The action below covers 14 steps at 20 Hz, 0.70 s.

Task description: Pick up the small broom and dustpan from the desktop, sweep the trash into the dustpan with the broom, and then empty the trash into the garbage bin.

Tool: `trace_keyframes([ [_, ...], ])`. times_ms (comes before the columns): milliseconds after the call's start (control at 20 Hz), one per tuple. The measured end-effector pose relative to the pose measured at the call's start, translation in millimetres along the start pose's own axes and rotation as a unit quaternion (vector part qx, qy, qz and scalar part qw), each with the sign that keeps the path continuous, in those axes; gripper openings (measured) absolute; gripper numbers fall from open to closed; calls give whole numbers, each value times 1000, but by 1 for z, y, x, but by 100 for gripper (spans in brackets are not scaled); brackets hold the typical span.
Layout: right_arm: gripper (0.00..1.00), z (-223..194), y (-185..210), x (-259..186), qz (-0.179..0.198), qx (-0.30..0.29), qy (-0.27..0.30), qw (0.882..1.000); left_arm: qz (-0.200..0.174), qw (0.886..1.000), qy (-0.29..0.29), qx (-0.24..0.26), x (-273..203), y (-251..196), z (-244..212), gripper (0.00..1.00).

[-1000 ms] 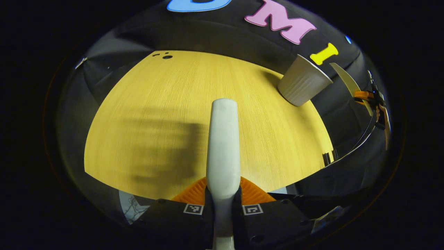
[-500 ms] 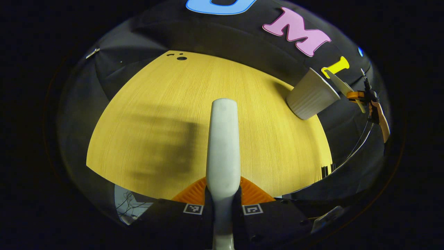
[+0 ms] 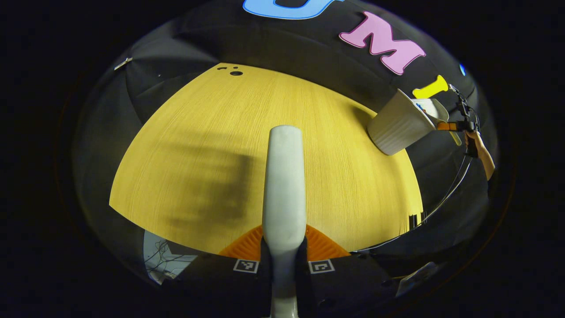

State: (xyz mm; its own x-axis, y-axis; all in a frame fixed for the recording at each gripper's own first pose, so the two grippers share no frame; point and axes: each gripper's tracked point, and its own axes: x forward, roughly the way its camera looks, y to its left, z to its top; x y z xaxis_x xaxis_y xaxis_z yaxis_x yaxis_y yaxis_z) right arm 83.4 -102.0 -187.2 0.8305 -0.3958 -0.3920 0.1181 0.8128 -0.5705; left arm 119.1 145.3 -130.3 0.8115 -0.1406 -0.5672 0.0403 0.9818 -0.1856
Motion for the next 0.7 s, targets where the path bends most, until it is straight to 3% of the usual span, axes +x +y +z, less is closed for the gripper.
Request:
trace_keyframes([
  [200, 34, 17, -6, -4, -57, -139, -15, 989, 1, 1000, 0, -3, 1, -3, 1, 27],
  [350, 34, 31, -16, -15, -95, -229, -20, 969, 1, 1000, -2, 1, 1, -6, 2, 27],
  [400, 29, 33, -16, -22, -105, -250, -23, 962, 2, 1000, -2, 0, 1, -5, 3, 27],
  [450, 34, 34, -16, -24, -109, -265, -24, 958, 1, 1000, -3, 0, 1, -6, 4, 27],
  [700, 33, 30, -31, -24, -131, -351, -15, 927, 2, 1000, -3, -4, 1, -5, 2, 27],
])
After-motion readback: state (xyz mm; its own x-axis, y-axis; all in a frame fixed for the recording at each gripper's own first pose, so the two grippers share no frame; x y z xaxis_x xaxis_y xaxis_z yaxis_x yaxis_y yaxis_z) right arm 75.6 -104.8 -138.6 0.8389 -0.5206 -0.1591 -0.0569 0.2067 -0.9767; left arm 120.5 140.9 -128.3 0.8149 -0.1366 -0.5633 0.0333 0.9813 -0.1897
